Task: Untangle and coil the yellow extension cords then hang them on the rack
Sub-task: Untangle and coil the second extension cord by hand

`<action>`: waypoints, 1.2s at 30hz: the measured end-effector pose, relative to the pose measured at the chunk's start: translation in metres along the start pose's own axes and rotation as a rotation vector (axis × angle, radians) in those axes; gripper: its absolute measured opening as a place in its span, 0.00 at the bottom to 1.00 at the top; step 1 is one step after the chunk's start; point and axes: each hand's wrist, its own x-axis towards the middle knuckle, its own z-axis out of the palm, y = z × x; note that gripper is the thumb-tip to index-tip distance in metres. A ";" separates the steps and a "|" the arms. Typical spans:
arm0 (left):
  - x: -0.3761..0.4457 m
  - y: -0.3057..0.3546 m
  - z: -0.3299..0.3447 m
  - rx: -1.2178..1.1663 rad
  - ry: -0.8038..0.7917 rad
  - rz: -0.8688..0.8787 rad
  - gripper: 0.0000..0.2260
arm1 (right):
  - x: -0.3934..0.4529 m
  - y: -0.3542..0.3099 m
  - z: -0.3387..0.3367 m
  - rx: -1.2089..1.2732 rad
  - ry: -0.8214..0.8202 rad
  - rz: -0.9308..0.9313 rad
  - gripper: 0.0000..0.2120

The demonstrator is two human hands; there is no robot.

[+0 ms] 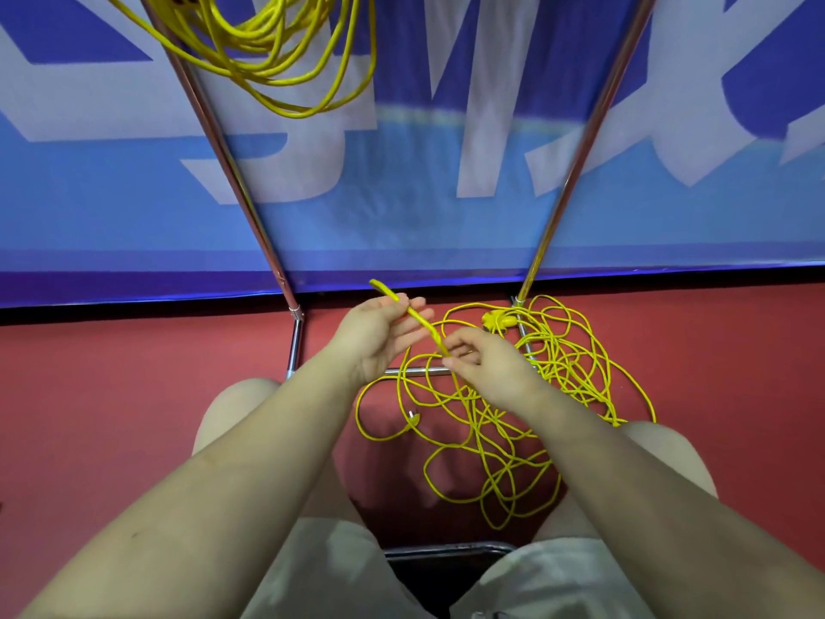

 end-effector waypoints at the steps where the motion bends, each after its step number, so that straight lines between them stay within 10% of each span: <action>1: 0.001 0.000 -0.002 -0.042 0.000 0.002 0.07 | 0.002 -0.001 0.000 0.000 0.019 -0.014 0.09; 16: -0.015 -0.061 -0.010 0.633 -0.135 0.164 0.08 | 0.025 -0.031 -0.017 0.834 0.177 0.245 0.01; 24: -0.016 -0.039 -0.005 0.306 0.033 0.153 0.06 | -0.009 0.019 0.004 0.164 -0.112 0.199 0.10; 36: -0.010 0.006 -0.026 -0.218 0.151 0.120 0.03 | -0.036 -0.001 0.006 0.498 -0.035 0.184 0.08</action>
